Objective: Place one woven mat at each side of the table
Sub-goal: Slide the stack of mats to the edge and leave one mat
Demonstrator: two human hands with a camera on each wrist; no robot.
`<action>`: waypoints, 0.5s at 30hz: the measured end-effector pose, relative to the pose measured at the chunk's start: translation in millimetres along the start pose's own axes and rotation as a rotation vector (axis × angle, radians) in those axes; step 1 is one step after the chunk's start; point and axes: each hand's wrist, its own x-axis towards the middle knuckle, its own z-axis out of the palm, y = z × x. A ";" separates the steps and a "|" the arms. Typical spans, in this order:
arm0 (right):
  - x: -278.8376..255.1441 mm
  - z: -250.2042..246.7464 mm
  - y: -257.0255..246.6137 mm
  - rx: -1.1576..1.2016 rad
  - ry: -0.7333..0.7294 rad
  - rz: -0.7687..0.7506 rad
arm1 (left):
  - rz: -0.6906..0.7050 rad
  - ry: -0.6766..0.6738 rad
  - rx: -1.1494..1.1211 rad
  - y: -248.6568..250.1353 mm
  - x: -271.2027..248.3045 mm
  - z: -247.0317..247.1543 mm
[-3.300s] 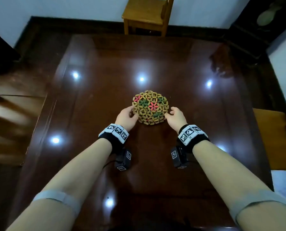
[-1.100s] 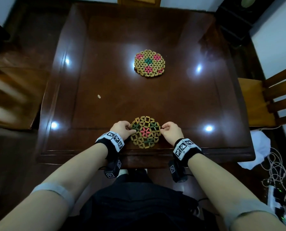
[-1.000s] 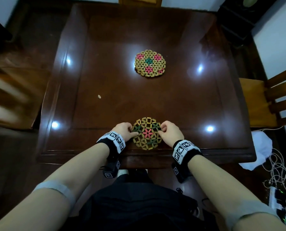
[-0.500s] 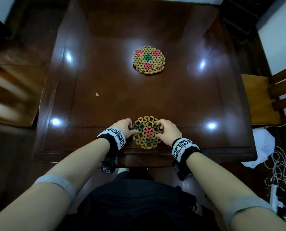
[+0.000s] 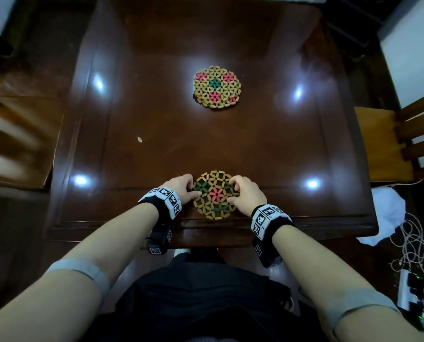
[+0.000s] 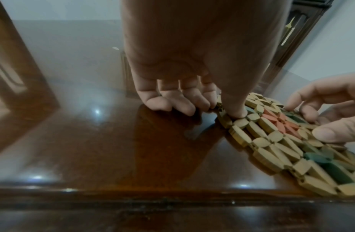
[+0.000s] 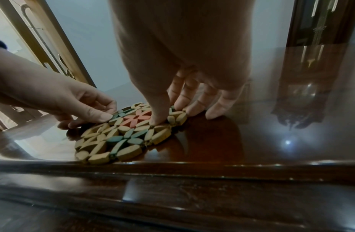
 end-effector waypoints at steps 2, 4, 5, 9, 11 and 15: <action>0.5 -0.7 -0.1 -0.001 -0.005 -0.003 | -0.002 0.005 -0.003 0.2 0.0 0.3; 1.1 -1.6 -0.2 0.000 -0.014 -0.005 | -0.011 0.009 -0.011 0.3 0.3 1.5; 1.4 -2.0 -0.1 0.000 -0.016 -0.004 | -0.017 0.012 -0.017 0.2 0.6 2.3; 1.5 -2.2 0.1 0.018 -0.025 0.006 | -0.042 0.033 -0.021 -0.2 1.9 4.1; 1.6 -2.9 -0.1 0.024 -0.034 0.009 | -0.048 0.034 -0.021 -0.4 3.5 4.2; 1.5 -4.6 1.3 0.015 -0.047 -0.004 | -0.066 0.039 -0.021 1.0 3.0 5.4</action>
